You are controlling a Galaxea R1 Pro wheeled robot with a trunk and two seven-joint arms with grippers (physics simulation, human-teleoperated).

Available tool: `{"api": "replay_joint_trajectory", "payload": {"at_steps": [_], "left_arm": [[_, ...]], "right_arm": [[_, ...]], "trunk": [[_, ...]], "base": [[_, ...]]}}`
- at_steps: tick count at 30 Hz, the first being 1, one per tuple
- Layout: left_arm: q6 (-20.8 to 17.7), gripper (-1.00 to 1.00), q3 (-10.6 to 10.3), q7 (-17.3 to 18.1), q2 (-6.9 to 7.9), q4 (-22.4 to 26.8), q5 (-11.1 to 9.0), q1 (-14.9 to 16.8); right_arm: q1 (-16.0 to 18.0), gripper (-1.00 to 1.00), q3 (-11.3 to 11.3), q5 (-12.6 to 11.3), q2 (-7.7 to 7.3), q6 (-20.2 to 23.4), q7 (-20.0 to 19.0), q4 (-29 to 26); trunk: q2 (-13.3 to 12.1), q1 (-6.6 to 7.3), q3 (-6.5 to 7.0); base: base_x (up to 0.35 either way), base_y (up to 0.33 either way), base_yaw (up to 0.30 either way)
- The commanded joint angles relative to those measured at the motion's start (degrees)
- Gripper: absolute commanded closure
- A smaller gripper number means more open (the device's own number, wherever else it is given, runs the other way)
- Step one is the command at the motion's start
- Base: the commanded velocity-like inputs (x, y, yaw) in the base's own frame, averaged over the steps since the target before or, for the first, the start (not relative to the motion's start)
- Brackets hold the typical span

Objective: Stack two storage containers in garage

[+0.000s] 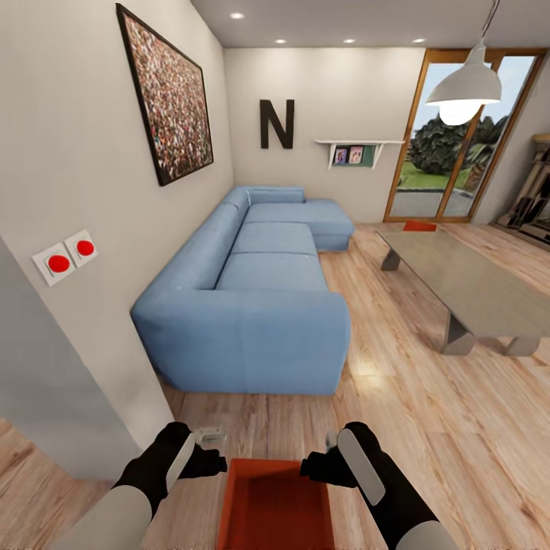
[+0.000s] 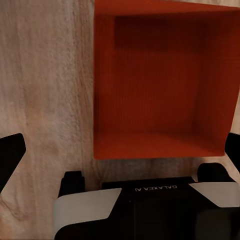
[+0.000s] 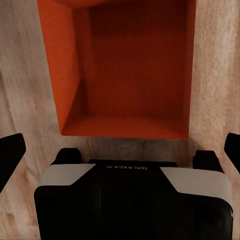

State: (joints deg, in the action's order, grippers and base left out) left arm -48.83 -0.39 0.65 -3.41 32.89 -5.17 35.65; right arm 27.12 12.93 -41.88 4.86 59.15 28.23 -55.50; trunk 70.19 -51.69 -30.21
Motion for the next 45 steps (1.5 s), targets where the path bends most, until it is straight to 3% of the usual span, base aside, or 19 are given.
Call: {"api": "replay_joint_trajectory", "payload": {"at_steps": [1,45], "left_arm": [[-0.28,-1.0,-0.05,-0.22,0.02,0.07,-0.52,0.03],[-0.22,-1.0,-0.05,-0.24,0.01,0.07,-0.38,0.04]], "right_arm": [[0.04,-1.0,0.07,-0.57,0.0,0.09,0.6,-0.05],[0.04,-1.0,0.07,-0.57,0.03,0.09,0.6,-0.05]], "trunk": [[0.45,-0.23,-0.34],[18.1,-9.89,-12.3]], "base": [[0.0,0.0,0.0],[0.0,0.0,0.0]]}}
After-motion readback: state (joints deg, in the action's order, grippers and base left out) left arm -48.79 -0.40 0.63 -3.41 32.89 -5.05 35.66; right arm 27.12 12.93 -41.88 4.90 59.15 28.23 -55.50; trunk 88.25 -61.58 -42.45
